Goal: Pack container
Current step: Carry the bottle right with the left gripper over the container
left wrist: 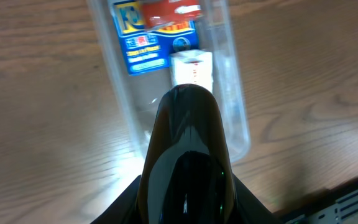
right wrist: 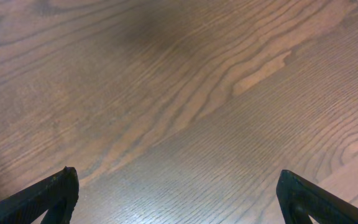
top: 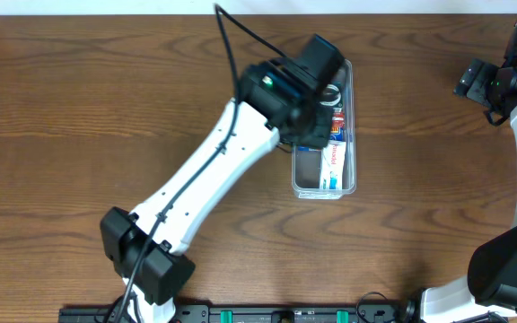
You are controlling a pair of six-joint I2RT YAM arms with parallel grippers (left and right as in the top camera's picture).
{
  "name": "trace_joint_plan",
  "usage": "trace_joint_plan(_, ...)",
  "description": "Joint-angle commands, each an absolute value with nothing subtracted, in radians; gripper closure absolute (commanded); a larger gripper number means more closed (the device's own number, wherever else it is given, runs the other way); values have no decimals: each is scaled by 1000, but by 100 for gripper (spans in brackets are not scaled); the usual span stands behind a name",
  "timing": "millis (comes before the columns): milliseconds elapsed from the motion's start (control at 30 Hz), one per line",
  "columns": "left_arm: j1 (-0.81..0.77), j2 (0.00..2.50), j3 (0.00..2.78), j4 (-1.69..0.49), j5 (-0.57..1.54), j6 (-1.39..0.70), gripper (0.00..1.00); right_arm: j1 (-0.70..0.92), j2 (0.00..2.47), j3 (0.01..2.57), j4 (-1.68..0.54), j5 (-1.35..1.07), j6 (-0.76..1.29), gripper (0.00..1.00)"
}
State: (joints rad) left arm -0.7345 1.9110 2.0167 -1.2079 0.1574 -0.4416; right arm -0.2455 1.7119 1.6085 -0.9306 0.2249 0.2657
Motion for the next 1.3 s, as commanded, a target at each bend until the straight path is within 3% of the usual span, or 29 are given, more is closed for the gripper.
trace_joint_plan(0, -767, 1929, 2031, -1201, 59, -546, 66, -249, 1721, 1608, -932, 235, 253, 1)
trace_joint_plan(1267, -785, 2269, 2030, -1180, 19, -630, 66, -249, 1721, 1608, -932, 235, 253, 1)
